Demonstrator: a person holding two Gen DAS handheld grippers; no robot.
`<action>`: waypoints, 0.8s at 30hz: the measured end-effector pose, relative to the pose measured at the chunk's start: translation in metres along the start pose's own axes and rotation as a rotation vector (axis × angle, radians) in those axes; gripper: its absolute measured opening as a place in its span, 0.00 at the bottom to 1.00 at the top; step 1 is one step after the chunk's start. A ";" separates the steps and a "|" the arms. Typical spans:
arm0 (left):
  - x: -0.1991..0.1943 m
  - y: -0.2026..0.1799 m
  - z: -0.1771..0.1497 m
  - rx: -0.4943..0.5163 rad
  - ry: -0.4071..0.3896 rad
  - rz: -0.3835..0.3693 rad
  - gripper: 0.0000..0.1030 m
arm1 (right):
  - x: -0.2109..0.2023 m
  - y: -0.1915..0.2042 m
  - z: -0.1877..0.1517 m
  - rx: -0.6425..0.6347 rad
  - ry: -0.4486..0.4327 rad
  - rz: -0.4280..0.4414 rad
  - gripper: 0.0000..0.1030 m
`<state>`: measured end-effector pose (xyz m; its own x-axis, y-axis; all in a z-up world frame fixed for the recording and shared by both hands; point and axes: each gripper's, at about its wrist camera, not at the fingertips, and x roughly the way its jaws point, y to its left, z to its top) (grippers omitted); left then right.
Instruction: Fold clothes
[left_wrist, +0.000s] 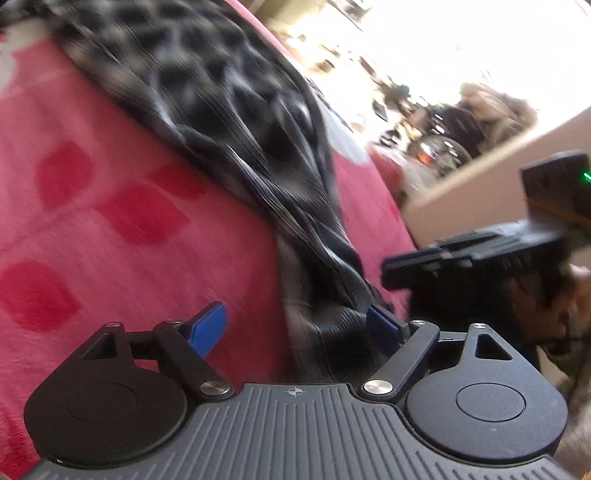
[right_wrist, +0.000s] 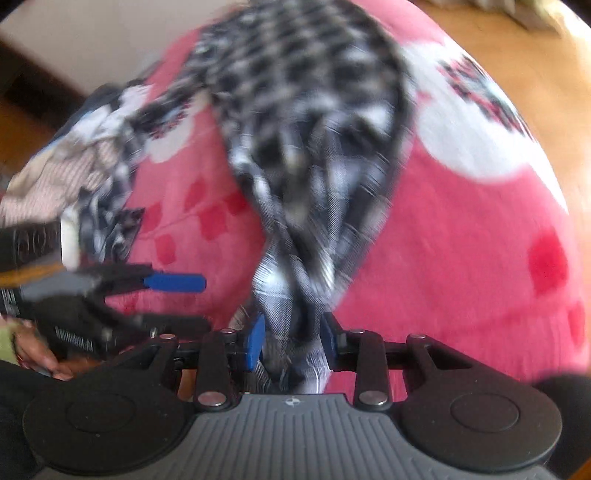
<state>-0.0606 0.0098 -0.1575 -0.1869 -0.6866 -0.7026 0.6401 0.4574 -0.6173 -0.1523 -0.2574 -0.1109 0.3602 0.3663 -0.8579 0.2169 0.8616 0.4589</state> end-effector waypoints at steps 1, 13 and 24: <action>0.004 0.001 0.000 -0.003 0.021 -0.022 0.75 | 0.001 -0.004 0.000 0.029 0.010 -0.008 0.39; 0.011 0.002 -0.010 -0.029 0.013 -0.069 0.02 | 0.020 -0.011 -0.001 0.059 0.019 0.049 0.12; -0.029 0.019 -0.046 0.005 -0.045 0.188 0.00 | -0.003 -0.024 0.006 0.142 -0.033 0.078 0.29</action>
<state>-0.0768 0.0640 -0.1654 -0.0306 -0.6137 -0.7889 0.6645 0.5771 -0.4747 -0.1532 -0.2814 -0.1180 0.4103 0.4162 -0.8114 0.3121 0.7720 0.5538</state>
